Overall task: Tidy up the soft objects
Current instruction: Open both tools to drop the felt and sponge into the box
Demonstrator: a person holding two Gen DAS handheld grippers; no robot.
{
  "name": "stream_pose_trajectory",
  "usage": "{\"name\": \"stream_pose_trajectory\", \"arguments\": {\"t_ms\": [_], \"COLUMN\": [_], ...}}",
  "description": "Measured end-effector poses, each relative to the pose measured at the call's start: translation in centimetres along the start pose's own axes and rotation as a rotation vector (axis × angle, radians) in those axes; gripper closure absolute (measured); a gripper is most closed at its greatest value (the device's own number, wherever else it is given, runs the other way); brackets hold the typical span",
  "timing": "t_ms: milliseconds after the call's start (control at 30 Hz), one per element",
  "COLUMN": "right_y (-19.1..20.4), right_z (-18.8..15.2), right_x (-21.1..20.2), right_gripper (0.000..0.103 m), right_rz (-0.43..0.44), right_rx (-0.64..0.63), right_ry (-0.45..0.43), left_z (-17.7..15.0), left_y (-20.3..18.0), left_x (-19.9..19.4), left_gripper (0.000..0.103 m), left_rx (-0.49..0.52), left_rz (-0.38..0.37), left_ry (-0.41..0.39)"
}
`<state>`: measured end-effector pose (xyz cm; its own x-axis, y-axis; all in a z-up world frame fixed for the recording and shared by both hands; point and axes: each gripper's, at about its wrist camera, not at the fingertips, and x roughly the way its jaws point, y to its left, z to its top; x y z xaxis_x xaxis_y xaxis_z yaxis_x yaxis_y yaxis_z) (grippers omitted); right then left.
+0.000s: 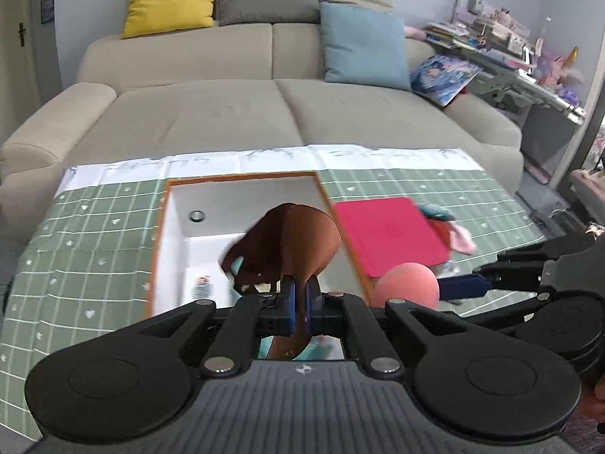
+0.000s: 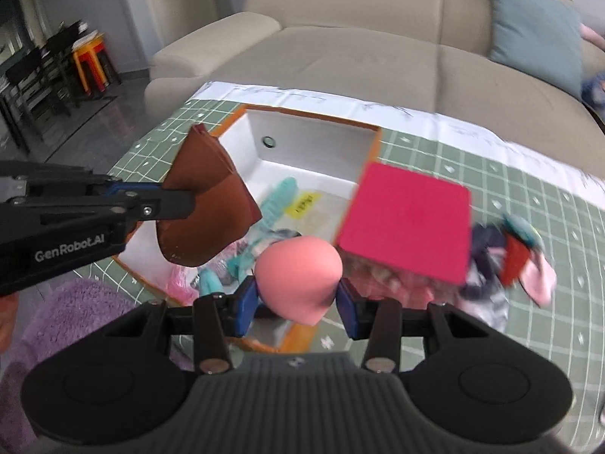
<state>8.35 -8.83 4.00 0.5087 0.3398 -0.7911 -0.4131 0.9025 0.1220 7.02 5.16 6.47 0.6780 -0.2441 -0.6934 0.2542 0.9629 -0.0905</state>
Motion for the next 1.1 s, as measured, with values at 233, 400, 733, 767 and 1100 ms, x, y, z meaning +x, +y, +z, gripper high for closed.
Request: {"name": "stream_pose_trajectory", "arguments": {"t_ms": [233, 400, 733, 767, 1100], "right_y": [1.8, 2.1, 2.3, 2.3, 1.7], "right_z": [3.2, 5.5, 7.9, 7.9, 7.5], "right_x": [4.3, 7.9, 14.9, 15.5, 17.3], "right_gripper": [0.058, 0.058, 0.058, 0.058, 0.037], "right_rz": [-0.002, -0.021, -0.101, -0.108, -0.117], "right_rx": [-0.097, -0.143, -0.249, -0.26, -0.293], "right_ry": [-0.009, 0.006, 0.056, 0.062, 0.087], "left_z": [1.2, 2.3, 3.5, 3.5, 2.8], "left_y": [2.7, 5.1, 8.4, 8.7, 9.8], "left_x": [2.5, 5.1, 11.7, 12.2, 14.9], "left_gripper": [0.098, 0.098, 0.098, 0.098, 0.071], "left_rx": [0.052, 0.052, 0.079, 0.075, 0.081], "left_rz": [0.052, 0.093, 0.127, 0.127, 0.152], "left_ry": [0.031, 0.067, 0.178, 0.19, 0.244]}}
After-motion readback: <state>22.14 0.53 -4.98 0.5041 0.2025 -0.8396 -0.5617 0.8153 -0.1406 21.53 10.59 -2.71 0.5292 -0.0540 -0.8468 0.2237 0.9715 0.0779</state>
